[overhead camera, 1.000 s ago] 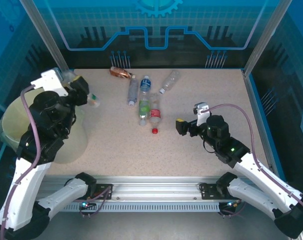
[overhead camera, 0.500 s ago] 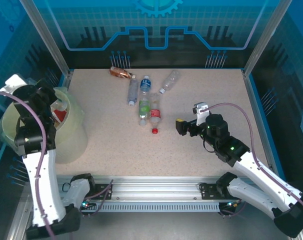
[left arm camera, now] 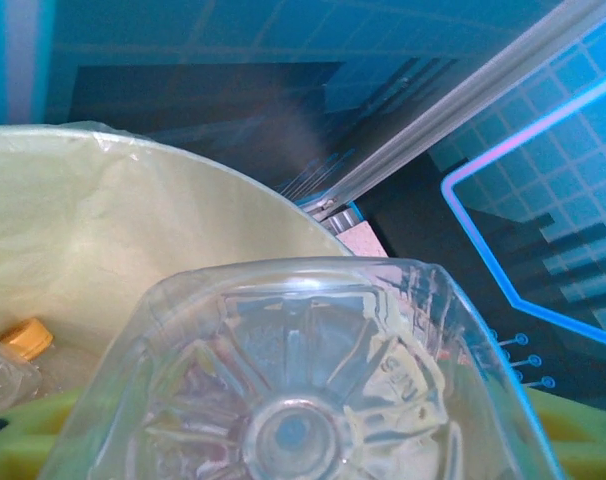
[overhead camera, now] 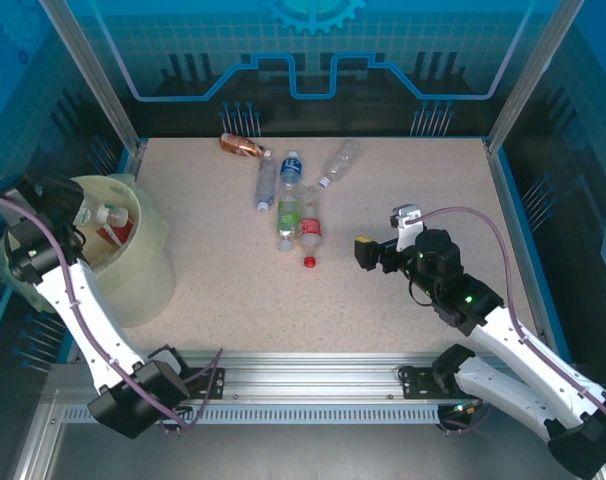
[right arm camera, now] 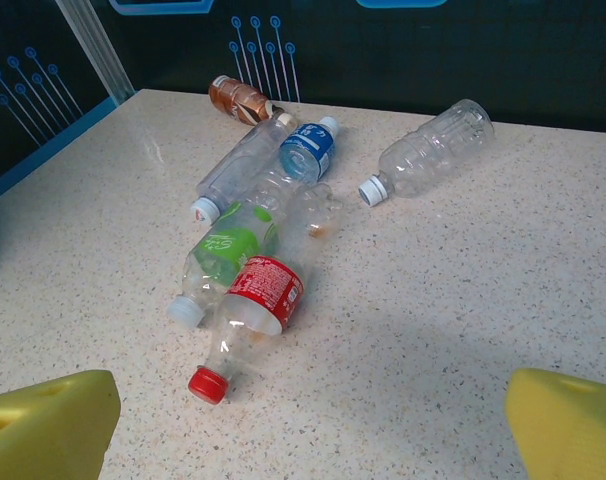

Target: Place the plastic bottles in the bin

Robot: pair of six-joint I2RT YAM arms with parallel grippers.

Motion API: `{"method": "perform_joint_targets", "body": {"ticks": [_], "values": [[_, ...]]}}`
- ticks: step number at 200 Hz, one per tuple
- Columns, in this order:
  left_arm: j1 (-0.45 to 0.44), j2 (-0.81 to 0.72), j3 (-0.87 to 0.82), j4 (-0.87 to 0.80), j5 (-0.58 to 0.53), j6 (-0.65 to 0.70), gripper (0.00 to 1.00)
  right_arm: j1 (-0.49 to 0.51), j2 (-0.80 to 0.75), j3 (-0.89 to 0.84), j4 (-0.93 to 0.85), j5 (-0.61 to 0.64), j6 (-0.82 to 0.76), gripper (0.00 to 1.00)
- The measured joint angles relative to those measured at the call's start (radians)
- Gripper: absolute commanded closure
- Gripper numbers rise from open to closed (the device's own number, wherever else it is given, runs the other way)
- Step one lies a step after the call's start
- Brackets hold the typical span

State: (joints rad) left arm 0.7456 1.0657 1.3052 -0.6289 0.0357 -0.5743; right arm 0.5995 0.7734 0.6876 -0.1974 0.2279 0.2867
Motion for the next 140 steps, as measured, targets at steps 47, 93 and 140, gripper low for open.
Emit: {"method": "perform_joint_targets", "body": {"ticks": [47,93,140], "values": [[0.005,0.021,-0.020,0.032,-0.039,-0.100,0.13,0.000,0.010,0.000,-0.004,0.000,0.006,0.00],[0.005,0.020,-0.018,0.035,-0.026,-0.131,0.10,-0.001,0.012,0.000,-0.003,0.000,0.011,0.00],[-0.081,-0.032,0.005,0.029,-0.022,-0.117,0.03,-0.008,0.030,0.000,0.005,0.007,0.041,0.00]]}}
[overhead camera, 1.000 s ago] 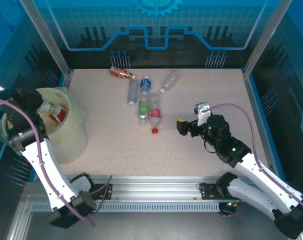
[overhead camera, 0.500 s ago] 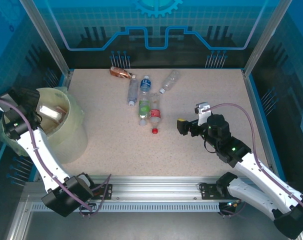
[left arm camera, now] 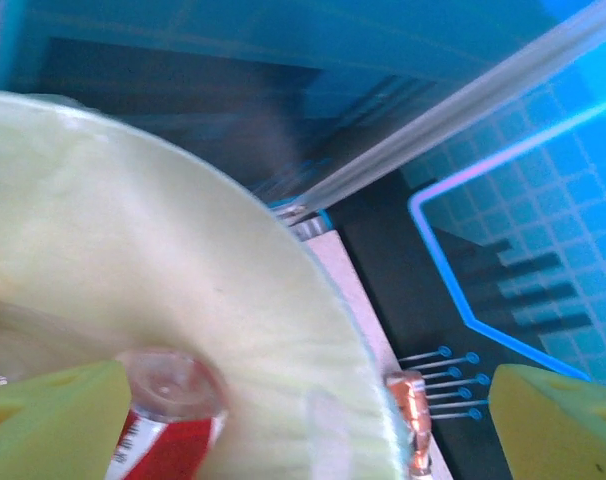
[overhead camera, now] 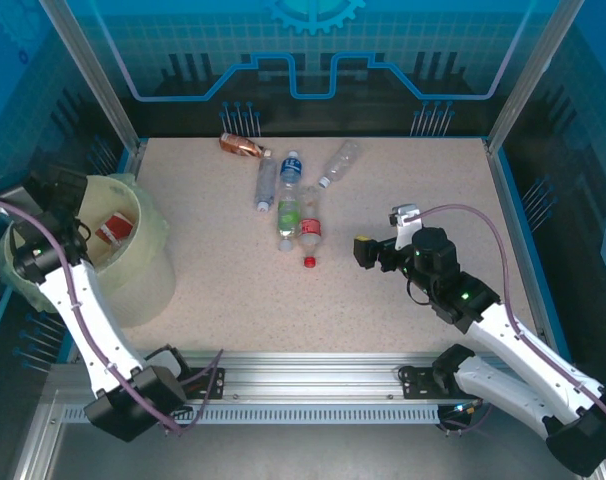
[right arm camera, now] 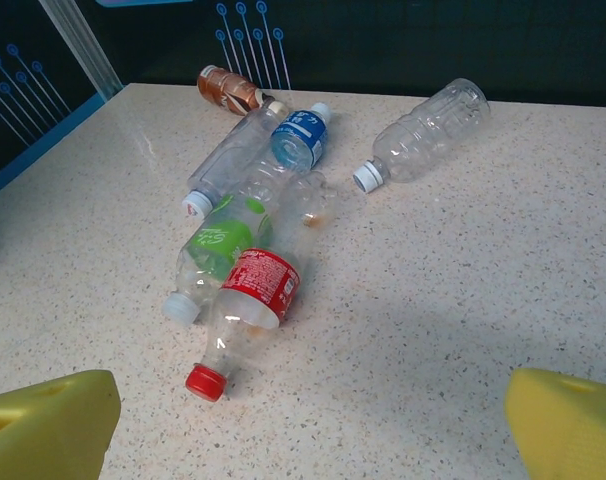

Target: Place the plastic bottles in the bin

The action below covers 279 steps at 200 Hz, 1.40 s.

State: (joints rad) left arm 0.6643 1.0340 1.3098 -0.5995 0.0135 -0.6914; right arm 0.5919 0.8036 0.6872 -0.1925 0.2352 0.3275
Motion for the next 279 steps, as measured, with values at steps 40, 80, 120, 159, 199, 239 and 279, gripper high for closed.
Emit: {"method": "perform_joint_targets", "body": {"ticks": [40,80,120,159,199,239,279], "values": [[-0.227,-0.065,0.033,0.006,-0.066,0.061,0.01,-0.008,0.002,0.000,0.007,0.007,0.016,0.00],[-0.481,-0.066,0.044,0.005,-0.163,0.115,0.01,-0.011,0.005,0.000,0.016,0.031,0.033,0.00],[-0.791,-0.050,0.048,0.005,-0.299,0.175,0.01,-0.014,0.044,0.000,0.011,0.072,0.080,0.00],[-1.038,0.085,0.070,0.006,-0.394,0.259,0.01,-0.017,0.054,0.000,0.010,0.079,0.095,0.00],[-1.081,0.355,0.134,0.001,-0.355,0.283,0.01,-0.017,0.053,0.000,0.005,0.080,0.100,0.00],[-1.078,0.639,0.263,-0.026,-0.354,0.317,0.01,-0.017,0.020,0.000,-0.025,0.080,0.103,0.00],[-1.049,0.915,0.473,-0.070,-0.346,0.345,0.01,-0.017,-0.016,0.000,-0.053,0.079,0.106,0.00]]}}
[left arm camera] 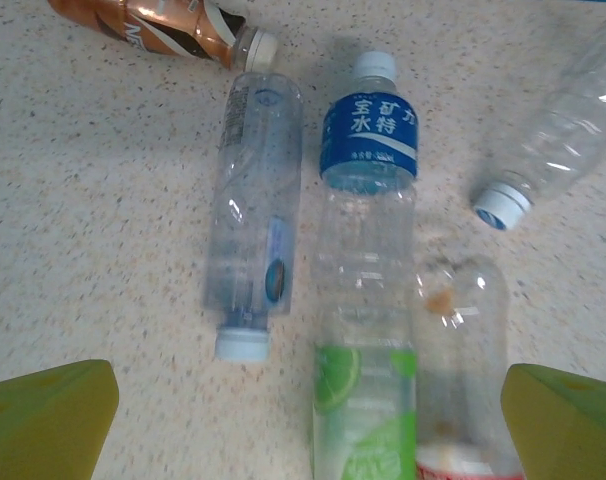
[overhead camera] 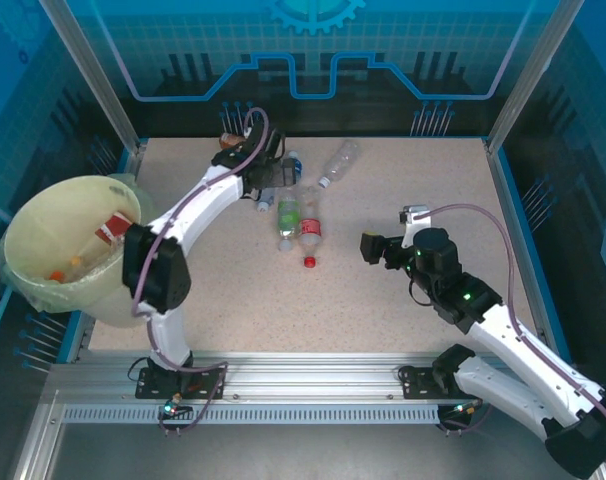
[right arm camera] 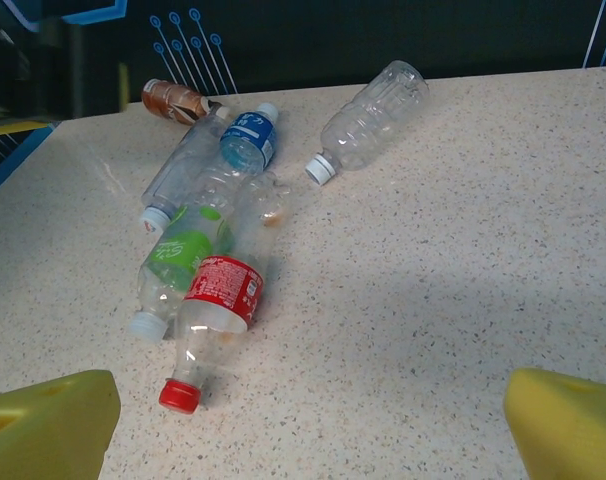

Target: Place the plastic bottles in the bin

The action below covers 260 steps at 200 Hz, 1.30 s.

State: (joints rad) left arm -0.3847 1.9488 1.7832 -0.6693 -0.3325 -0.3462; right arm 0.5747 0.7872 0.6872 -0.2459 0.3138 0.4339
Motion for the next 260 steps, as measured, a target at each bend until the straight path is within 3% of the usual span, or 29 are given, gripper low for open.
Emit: {"method": "perform_joint_targets", "body": {"ticks": [40,75,104,192,241,260], "values": [[0.059,0.200,0.153,-0.040,0.022,0.012,0.02,0.000,-0.002,0.013,-0.060,-0.008,0.000,0.00],[0.115,0.284,0.216,-0.050,0.093,0.027,0.16,0.000,-0.002,0.029,-0.085,-0.018,0.000,0.00],[0.149,0.362,0.302,-0.070,0.149,0.040,0.17,0.000,0.001,0.035,-0.096,-0.036,0.000,0.00],[0.164,0.567,0.507,-0.151,0.226,0.094,0.25,0.000,0.004,0.044,-0.106,-0.107,-0.016,0.00],[0.169,0.606,0.524,-0.167,0.228,0.085,0.46,0.000,0.004,0.046,-0.114,-0.113,-0.016,0.00],[0.169,0.575,0.468,-0.135,0.237,0.077,0.49,0.000,0.004,0.046,-0.113,-0.113,-0.015,0.00]]}}
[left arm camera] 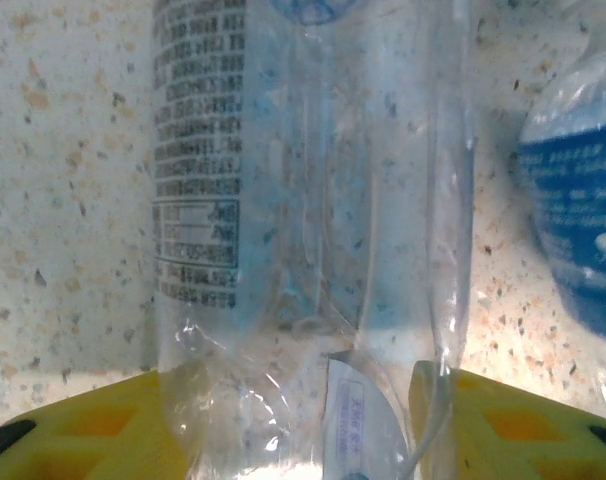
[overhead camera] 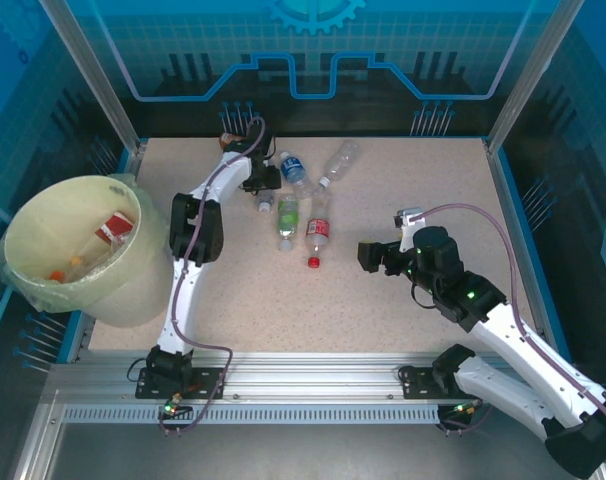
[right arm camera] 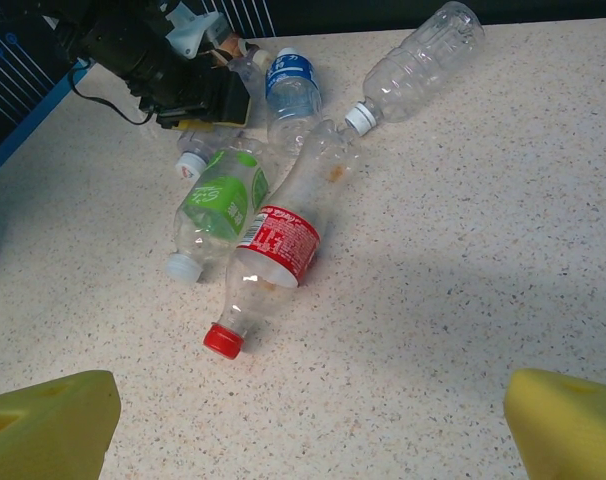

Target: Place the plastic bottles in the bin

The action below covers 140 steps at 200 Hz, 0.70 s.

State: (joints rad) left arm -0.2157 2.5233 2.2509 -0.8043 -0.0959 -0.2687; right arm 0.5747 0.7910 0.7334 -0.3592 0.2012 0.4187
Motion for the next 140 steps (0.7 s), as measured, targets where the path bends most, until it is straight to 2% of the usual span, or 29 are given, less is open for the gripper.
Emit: {"method": "perform_joint_targets", "body": {"ticks": [81,140], "values": [[-0.026,-0.437,-0.546,0.212,0.023,-0.036,0.53,0.000,0.005,-0.055,0.057,0.041,0.038,0.00],[-0.082,-0.811,-0.789,0.311,0.092,-0.074,0.53,-0.002,0.051,-0.055,0.064,0.072,0.057,0.00]]}}
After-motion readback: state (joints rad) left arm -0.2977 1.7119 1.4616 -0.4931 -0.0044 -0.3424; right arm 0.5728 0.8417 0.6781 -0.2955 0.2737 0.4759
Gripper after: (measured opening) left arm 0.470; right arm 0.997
